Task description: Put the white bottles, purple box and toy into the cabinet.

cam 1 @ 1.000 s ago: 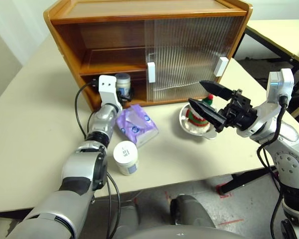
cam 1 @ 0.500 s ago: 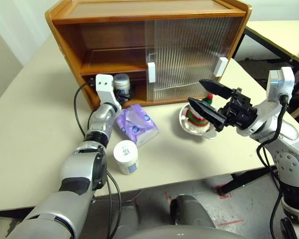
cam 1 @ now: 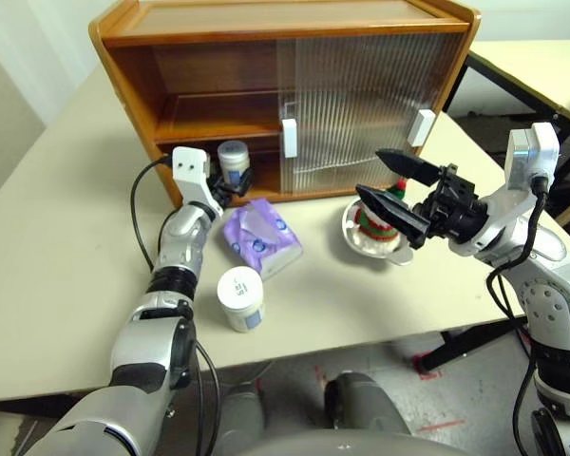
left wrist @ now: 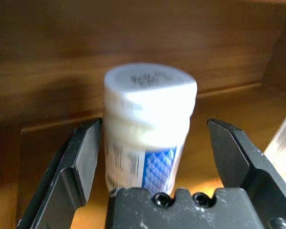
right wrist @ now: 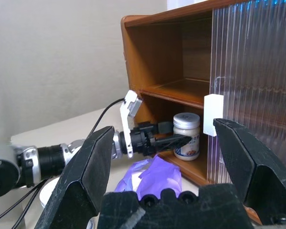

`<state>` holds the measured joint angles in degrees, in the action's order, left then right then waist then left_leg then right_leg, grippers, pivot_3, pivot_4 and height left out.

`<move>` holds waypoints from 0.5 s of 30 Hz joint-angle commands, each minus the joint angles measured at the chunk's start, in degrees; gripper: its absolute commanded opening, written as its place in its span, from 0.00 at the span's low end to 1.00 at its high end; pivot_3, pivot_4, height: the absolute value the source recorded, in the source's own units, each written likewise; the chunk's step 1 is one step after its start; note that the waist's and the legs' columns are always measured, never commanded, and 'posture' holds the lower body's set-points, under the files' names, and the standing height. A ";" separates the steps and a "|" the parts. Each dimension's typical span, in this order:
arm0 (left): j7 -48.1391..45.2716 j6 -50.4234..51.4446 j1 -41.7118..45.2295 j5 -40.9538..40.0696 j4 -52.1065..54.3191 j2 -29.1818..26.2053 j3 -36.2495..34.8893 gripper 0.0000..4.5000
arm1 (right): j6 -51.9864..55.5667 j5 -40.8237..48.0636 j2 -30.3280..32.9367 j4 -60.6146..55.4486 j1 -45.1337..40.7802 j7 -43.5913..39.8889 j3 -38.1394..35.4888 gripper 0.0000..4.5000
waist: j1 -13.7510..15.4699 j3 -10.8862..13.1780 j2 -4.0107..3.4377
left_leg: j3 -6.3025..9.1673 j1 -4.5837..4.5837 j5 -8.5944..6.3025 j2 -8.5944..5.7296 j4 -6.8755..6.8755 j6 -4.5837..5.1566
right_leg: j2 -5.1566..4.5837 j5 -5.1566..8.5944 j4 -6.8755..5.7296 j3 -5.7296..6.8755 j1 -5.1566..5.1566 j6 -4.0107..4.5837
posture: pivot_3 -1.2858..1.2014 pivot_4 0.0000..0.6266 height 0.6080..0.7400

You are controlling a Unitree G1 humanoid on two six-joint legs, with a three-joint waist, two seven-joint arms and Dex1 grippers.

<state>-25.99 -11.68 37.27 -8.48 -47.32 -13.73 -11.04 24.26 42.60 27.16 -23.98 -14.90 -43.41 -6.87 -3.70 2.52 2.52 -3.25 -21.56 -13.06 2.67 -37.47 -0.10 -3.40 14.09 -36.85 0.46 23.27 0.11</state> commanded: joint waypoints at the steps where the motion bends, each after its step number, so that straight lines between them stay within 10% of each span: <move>1: -0.26 3.96 -3.52 -0.91 6.58 -0.96 0.48 1.00 | -0.10 -0.17 0.06 0.86 -0.33 -0.60 0.42 1.00 | 0.03 0.00 0.00 | 0.00 0.01 0.00 0.01 0.00 0.00 | 0.01 0.00 -0.01 0.00 0.00 0.00 | 0.49 0.00 1.00; 8: 1.51 8.73 -10.19 -2.14 17.89 -2.09 -0.45 0.96 | 0.01 -0.17 0.11 1.26 -0.76 -0.95 0.34 1.00 | 0.18 -0.02 0.02 | -0.02 0.08 -0.02 0.01 -0.02 -0.03 | 0.00 -0.05 -0.03 -0.04 -0.04 0.06 | 0.50 0.00 1.00; 15: 6.83 6.87 -8.57 -0.70 14.49 -1.16 -0.53 0.44 | 0.26 -0.16 -0.04 1.27 -1.15 -0.76 0.60 1.00 | 0.40 -0.03 0.03 | -0.04 0.09 -0.03 0.01 -0.06 -0.05 | 0.00 -0.13 -0.03 -0.06 -0.05 0.05 | 0.50 0.00 1.00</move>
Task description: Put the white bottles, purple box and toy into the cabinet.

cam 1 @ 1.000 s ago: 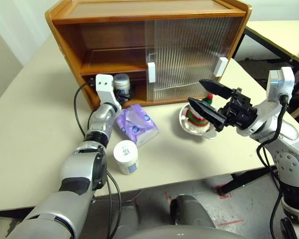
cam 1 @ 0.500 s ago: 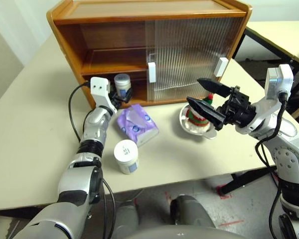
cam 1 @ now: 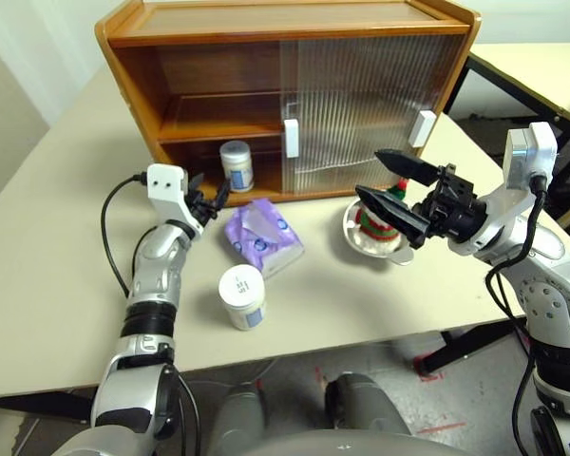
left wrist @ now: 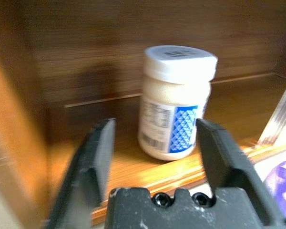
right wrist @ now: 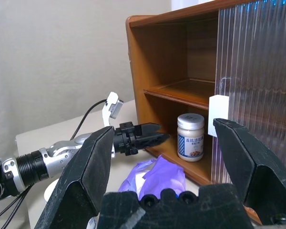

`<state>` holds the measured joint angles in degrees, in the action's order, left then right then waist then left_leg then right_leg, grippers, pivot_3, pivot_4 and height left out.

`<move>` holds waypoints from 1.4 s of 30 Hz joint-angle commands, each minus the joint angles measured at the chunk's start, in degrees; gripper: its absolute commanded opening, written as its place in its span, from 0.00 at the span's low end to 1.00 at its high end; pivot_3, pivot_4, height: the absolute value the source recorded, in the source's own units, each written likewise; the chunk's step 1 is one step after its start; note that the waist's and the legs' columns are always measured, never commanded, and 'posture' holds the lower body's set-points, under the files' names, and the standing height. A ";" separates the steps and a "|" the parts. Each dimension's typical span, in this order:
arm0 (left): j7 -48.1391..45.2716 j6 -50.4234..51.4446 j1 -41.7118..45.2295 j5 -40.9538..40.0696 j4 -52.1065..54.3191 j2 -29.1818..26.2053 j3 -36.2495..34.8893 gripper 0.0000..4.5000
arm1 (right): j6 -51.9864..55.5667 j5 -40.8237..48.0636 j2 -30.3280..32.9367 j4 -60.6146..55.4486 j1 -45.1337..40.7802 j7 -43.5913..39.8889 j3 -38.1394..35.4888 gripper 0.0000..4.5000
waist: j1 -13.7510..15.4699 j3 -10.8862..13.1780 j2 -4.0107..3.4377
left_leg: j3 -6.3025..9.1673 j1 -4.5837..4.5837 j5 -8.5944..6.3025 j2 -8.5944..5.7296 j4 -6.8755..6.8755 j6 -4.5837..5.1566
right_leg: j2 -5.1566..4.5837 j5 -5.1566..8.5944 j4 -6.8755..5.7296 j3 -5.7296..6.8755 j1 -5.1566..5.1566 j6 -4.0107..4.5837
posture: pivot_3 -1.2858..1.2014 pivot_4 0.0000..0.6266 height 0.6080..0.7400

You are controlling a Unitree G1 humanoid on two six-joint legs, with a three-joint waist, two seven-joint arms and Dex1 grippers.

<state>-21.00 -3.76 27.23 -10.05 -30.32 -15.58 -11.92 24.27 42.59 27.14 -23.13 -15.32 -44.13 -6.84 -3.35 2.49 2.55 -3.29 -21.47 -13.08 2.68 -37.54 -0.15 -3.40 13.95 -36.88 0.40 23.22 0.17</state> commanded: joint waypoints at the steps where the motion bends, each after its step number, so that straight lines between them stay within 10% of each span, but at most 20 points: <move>1: 2.28 -1.49 1.90 0.96 -3.25 0.84 0.42 0.34 | 0.30 -0.12 -0.01 0.42 -0.80 0.00 0.54 1.00 | 0.15 0.00 0.01 | 0.00 -0.01 0.00 0.00 -0.01 0.00 | 0.00 -0.02 0.00 0.00 0.00 -0.01 | 0.50 0.00 1.00; 5: 4.72 -4.35 4.61 1.93 -8.87 1.48 0.46 0.00 | 0.42 -0.14 0.03 0.27 -0.87 0.13 0.53 1.00 | 0.48 -0.01 0.02 | -0.03 -0.01 0.00 -0.01 -0.04 -0.01 | 0.00 -0.03 0.02 -0.01 -0.01 -0.02 | 0.49 0.00 1.00; 42: 12.92 -14.58 21.40 7.28 -40.28 3.21 2.04 0.00 | 1.13 0.36 0.50 -2.19 -0.20 2.45 -0.20 1.00 | 0.42 -0.01 0.04 | -0.05 -0.10 -0.03 0.02 -0.02 -0.04 | 0.09 -0.05 0.13 -0.03 0.06 -0.05 | 0.47 0.00 1.00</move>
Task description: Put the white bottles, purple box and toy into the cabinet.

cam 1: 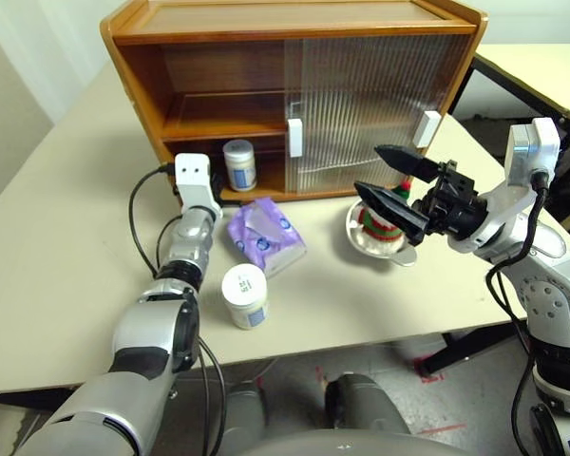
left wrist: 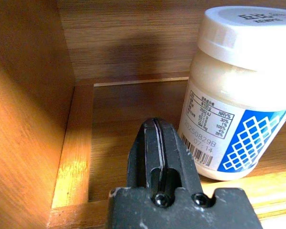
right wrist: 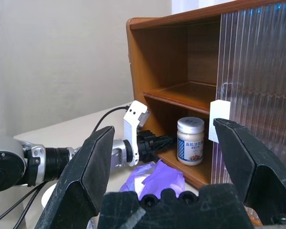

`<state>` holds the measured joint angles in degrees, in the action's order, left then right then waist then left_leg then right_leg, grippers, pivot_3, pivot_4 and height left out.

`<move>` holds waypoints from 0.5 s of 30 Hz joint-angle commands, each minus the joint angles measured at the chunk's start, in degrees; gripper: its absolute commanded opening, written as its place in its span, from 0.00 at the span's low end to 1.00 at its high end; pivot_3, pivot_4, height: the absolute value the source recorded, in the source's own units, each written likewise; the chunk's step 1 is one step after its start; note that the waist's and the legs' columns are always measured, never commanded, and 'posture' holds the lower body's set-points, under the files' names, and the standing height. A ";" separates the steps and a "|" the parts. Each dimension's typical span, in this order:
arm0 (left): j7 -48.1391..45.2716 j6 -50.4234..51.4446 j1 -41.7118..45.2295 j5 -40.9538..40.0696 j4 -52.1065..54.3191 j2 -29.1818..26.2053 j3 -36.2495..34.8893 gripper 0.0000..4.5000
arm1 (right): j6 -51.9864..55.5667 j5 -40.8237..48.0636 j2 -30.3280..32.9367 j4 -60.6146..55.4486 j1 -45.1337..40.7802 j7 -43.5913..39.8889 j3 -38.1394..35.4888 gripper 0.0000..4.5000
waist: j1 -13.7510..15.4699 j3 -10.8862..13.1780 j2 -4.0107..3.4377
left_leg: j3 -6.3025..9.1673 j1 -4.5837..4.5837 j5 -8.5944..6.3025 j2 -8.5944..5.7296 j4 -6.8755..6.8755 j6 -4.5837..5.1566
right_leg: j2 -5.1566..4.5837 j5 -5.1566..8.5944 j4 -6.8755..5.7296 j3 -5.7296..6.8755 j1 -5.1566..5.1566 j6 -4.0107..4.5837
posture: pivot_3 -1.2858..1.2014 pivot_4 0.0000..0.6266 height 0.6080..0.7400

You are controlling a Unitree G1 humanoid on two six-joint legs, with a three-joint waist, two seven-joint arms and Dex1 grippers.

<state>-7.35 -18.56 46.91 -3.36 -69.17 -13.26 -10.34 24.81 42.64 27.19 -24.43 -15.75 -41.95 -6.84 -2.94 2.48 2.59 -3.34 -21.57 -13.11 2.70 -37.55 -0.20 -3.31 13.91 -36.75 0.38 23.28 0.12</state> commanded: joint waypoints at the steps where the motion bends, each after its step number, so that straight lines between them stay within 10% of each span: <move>1: -0.76 0.30 2.01 0.69 -1.62 1.03 0.56 0.00 | 0.59 0.32 0.43 -0.99 0.26 0.36 -0.19 1.00 | 0.02 0.00 0.00 | 0.00 0.00 0.00 0.00 0.00 0.00 | 0.00 0.00 0.00 0.01 0.00 0.00 | 0.47 0.00 1.00; 15: -0.82 0.76 3.93 1.75 -3.27 1.93 0.99 0.00 | 0.65 0.54 0.46 -2.00 0.66 1.28 -0.23 1.00 | -1.21 0.00 0.00 | 0.00 -0.04 -0.01 0.00 0.04 -0.01 | 0.00 -0.03 0.11 0.01 0.01 -0.04 | 0.46 0.00 1.00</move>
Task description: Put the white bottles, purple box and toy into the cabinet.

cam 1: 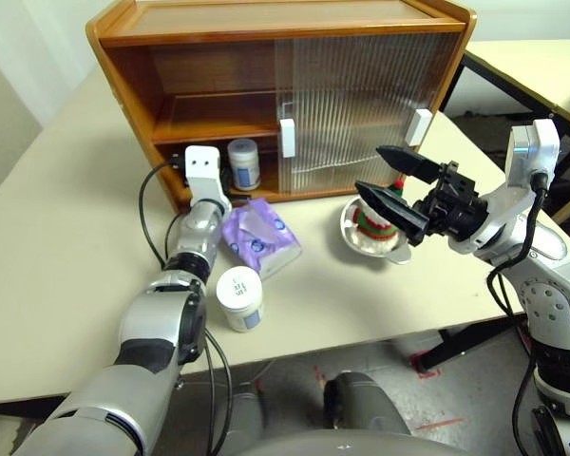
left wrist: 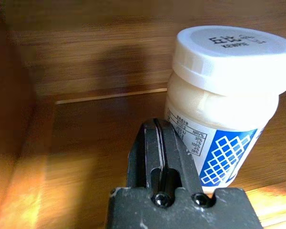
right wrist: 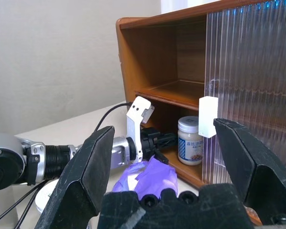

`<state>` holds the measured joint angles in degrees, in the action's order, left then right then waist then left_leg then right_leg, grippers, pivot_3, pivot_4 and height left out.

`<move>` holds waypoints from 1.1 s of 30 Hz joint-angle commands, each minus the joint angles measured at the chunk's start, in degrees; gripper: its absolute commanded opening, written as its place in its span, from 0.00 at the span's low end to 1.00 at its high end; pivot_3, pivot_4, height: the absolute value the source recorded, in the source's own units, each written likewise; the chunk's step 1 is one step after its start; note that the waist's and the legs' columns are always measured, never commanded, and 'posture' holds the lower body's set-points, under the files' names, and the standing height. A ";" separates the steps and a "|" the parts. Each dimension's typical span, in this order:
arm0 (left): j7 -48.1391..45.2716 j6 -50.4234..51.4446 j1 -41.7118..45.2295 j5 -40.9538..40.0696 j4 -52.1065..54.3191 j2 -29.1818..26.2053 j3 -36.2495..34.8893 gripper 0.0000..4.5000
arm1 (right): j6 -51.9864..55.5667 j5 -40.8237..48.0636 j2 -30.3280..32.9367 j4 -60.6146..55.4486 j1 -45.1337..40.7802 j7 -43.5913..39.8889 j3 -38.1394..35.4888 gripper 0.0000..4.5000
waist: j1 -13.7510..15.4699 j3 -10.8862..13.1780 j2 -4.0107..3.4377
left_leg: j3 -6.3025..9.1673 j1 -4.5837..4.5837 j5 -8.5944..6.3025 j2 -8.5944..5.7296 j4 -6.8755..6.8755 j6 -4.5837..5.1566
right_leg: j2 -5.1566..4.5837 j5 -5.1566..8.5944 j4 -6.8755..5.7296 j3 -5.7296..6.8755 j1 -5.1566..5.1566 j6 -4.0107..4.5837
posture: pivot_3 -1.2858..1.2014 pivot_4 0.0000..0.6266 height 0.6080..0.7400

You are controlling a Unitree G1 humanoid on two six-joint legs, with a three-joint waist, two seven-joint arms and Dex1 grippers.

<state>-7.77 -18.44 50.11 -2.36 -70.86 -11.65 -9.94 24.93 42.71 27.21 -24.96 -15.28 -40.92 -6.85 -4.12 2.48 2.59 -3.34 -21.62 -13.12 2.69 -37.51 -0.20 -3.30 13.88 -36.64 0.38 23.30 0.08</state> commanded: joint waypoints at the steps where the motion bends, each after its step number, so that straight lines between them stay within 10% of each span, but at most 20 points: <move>1: -0.56 0.76 0.77 0.86 -1.68 0.40 0.61 0.00 | 0.54 0.48 0.47 -1.53 0.21 0.29 -0.26 1.00 | -0.07 0.00 0.00 | 0.00 0.00 0.00 0.00 0.00 0.00 | 0.00 0.00 0.00 0.00 0.00 0.00 | 0.46 0.00 1.00; 33: -2.40 -0.14 2.23 -2.22 -1.25 0.85 -3.43 0.00 | 0.72 0.80 0.83 -2.49 0.88 1.69 -0.29 1.00 | -1.32 0.00 0.00 | 0.00 -0.01 -0.01 0.01 0.04 -0.01 | -0.01 -0.01 0.07 0.00 0.00 -0.01 | 0.46 0.00 1.00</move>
<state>-9.75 -17.83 51.47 -3.68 -72.68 -10.37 -12.59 25.57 43.27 28.15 -27.75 -14.02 -38.95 -7.45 -5.44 2.49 2.59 -3.33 -21.62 -13.12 2.70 -37.46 -0.21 -3.31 13.87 -36.57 0.39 23.29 0.07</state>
